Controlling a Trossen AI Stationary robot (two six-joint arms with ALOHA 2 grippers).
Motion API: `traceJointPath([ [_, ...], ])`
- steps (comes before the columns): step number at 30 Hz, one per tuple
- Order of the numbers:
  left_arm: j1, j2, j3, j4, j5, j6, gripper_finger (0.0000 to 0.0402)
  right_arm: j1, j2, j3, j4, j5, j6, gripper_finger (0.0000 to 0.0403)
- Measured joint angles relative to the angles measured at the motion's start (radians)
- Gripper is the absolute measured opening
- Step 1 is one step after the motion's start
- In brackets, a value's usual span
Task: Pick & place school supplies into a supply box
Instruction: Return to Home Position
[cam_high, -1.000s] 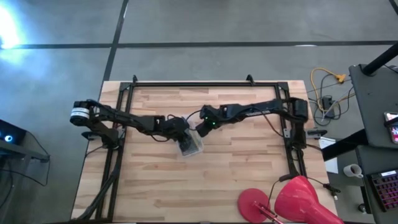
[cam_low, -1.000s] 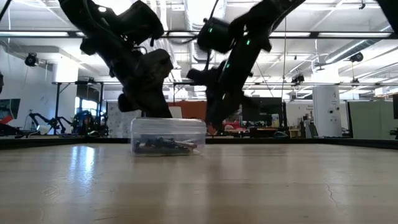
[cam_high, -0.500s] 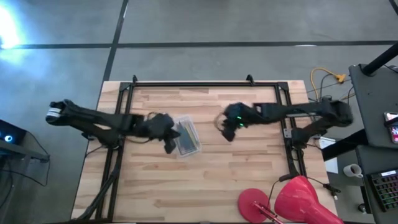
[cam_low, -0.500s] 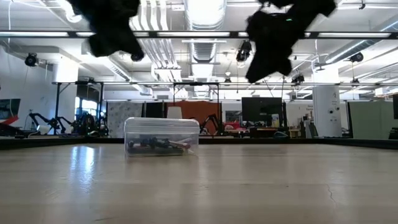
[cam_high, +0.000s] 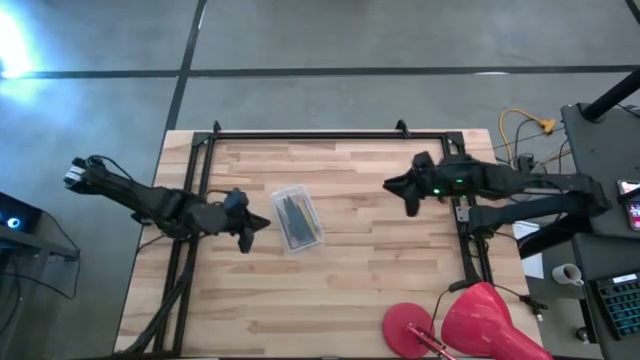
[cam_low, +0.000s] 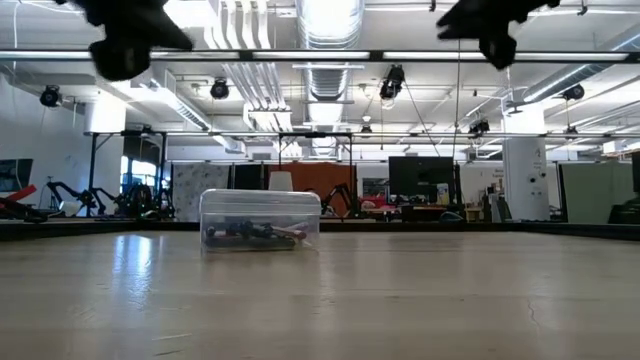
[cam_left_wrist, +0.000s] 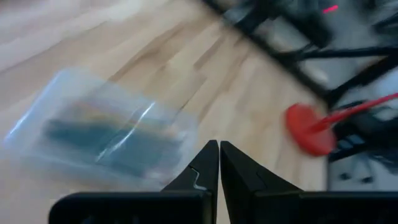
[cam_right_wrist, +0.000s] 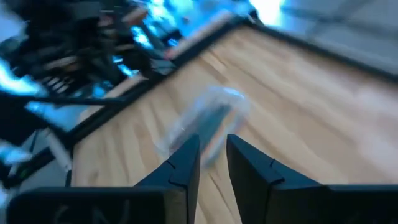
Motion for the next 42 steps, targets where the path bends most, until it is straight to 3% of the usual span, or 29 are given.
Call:
traceJointPath([
  [3, 0.000, -0.012, -0.027, 0.262, 0.071, 0.262, 0.0000, 0.014, -0.053, -0.031, 0.043, -0.057, -0.078, 0.0073],
  [6, 0.037, -0.013, -0.099, 0.577, 0.255, 0.487, 0.0000, -0.014, -0.095, -0.127, 0.185, -0.248, -0.065, 0.0075],
  [8, 0.108, -0.021, -0.161, 0.642, 0.318, 0.494, 0.0000, -0.025, -0.120, -0.222, 0.373, -0.365, -0.051, 0.0077],
  [10, 0.158, -0.049, -0.243, 0.664, 0.356, 0.459, 0.0000, -0.028, -0.144, -0.314, 0.547, -0.408, -0.037, 0.0079],
  [13, 0.202, -0.105, -0.361, 0.825, 0.456, 0.449, 0.0000, -0.054, -0.187, -0.422, 0.687, -0.386, -0.037, 0.0079],
  [16, 0.228, -0.200, -0.462, 0.935, 0.485, 0.447, 0.0000, -0.078, -0.259, -0.489, 0.700, -0.390, -0.012, 0.0075],
  [26, 0.226, -0.581, -0.715, 0.925, 0.502, 0.417, 0.0000, -0.086, -0.504, -0.617, 0.637, -0.382, -0.057, 0.0072],
  [30, 0.226, -0.729, -0.672, 0.635, 0.502, 0.404, 0.0000, -0.086, -0.602, -0.641, 0.553, -0.337, -0.060, 0.0077],
  [34, 0.226, -0.839, -0.637, 0.451, 0.499, 0.406, 0.0000, -0.085, -0.698, -0.645, 0.407, -0.270, -0.084, 0.0080],
  [39, 0.227, -0.836, -0.637, 0.443, 0.490, 0.408, 0.0000, -0.085, -0.806, -0.658, 0.344, -0.212, -0.139, 0.0075],
  [42, 0.228, -0.814, -0.683, 0.482, 0.426, 0.398, 0.0000, -0.085, -0.850, -0.681, 0.362, -0.209, -0.155, 0.0071],
])
